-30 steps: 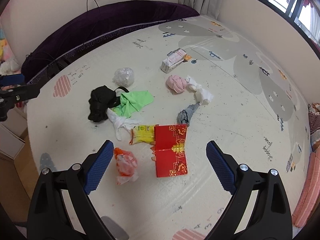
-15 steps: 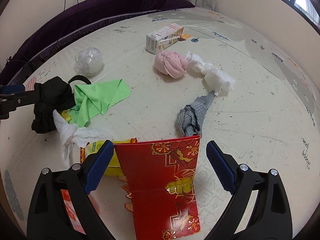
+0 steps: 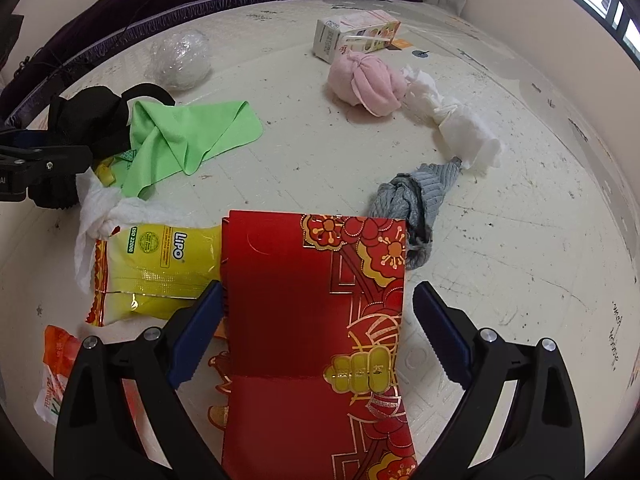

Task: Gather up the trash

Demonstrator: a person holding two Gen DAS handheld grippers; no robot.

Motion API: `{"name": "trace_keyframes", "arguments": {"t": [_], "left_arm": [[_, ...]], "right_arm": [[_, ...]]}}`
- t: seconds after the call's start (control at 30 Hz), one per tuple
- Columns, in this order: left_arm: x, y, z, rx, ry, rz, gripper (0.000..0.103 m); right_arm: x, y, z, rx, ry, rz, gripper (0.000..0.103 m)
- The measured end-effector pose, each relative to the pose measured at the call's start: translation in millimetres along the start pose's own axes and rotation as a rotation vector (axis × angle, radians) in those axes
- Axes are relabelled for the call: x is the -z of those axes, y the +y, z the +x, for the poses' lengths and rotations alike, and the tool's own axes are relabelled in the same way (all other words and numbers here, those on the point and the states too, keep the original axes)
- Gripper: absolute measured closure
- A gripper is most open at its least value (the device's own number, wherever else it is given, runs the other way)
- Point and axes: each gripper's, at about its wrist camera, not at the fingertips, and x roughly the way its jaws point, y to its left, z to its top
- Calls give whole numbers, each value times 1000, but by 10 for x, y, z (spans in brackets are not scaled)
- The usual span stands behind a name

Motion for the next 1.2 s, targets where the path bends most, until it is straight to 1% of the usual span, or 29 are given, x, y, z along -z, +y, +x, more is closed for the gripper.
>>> {"name": "trace_keyframes", "arguments": {"t": [0.1,0.23,0.33,0.43,0.5,0.53,0.57,0.6,0.63,0.7,0.77,0.97,1.1,1.2], "left_arm": [[-9,23,19,13,-2,-15,4],[-24,10,38,17,-5,-8,5],[-17,-2,55,18,-3,3,6],[2,-24,64,9,-3,19,6],[19,-28,73,8,0,24,6],[32,-20,74,10,1,22,6],[42,-9,73,11,1,19,12],[48,2,77,4,4,19,35],[46,18,93,2,15,20,45],[44,64,99,27,24,-2,49],[36,82,82,39,24,-10,50],[42,80,-80,33,17,-16,51],[23,75,-350,23,3,-15,51],[13,62,-649,23,-6,-9,51]], "right_arm": [[-27,-51,42,-24,19,27,9],[-36,-56,102,-45,44,24,9],[-41,-85,134,-70,65,46,9],[-37,-67,131,-64,75,50,9],[-25,-30,122,-54,80,35,10],[-18,-11,123,-54,82,26,15],[-3,11,118,-54,85,20,16],[13,26,105,-51,81,17,16],[27,36,88,-47,77,15,16],[43,46,52,-40,71,17,17],[35,49,4,-41,63,24,17],[4,16,-240,-35,24,66,17],[-66,-34,-498,-48,-1,100,18],[-130,-36,-750,-51,-23,122,18]]}}
